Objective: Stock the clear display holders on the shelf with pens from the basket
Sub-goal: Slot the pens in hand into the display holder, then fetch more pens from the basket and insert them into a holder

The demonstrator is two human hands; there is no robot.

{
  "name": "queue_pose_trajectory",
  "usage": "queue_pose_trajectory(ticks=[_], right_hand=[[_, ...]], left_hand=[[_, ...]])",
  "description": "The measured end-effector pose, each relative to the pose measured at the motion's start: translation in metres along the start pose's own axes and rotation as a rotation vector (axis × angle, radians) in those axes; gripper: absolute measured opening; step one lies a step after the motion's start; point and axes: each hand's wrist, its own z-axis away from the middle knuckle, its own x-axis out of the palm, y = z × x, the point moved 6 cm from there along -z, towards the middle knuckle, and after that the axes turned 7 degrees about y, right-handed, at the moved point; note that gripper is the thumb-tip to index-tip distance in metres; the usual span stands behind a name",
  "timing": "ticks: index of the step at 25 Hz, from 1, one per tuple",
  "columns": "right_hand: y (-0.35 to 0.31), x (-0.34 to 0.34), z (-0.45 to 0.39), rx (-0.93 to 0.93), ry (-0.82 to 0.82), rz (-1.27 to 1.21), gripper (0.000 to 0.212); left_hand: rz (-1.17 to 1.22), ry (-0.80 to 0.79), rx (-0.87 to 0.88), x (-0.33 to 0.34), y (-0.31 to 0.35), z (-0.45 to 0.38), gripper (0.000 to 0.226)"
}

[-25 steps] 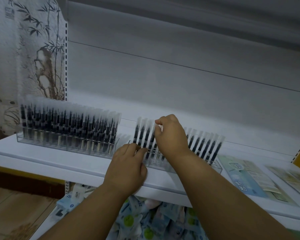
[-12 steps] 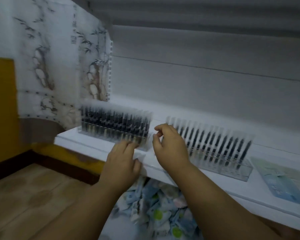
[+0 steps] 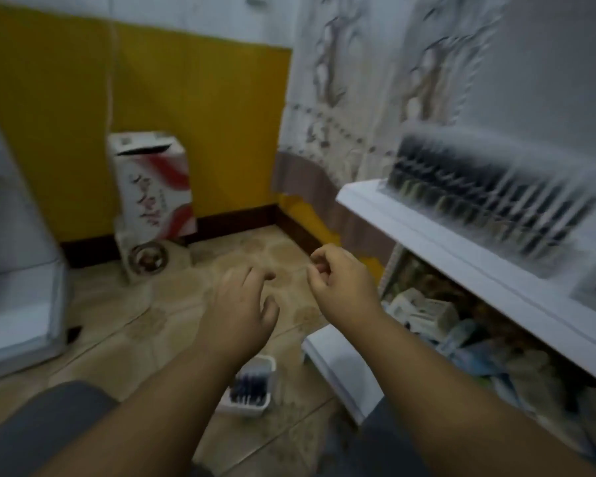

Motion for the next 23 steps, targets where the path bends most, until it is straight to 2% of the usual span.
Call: queue_pose_trajectory(ticks=[6,12,15,18,23], right_hand=[[0.031,0.206,0.000,0.105,-0.375,-0.042,0.017],[0.109,0.362,0.007,0.221,-0.533,0.031,0.015],[0.151,0.422,0.031,0.248,-0.666,0.054,0.007],[0.185,0.487,0.066,0.287,-0.806,0.079,0.007],[0.203,0.617,0.114,0.270,-1.183,0.093,0.031]], left_hand=[[-0.084,-0.087,-0.233,0.039,-0.124,0.021,0.030],[-0.032,-0.316,-0.382,0.174,-0.238,0.032,0.030],[0.011,-0.434,-0.497,0.240,-0.283,0.054,0.029],[0.005,-0.466,-0.659,0.282,-0.328,0.082,0.030],[-0.007,-0.463,-0.840,0.306,-0.385,0.123,0.029]])
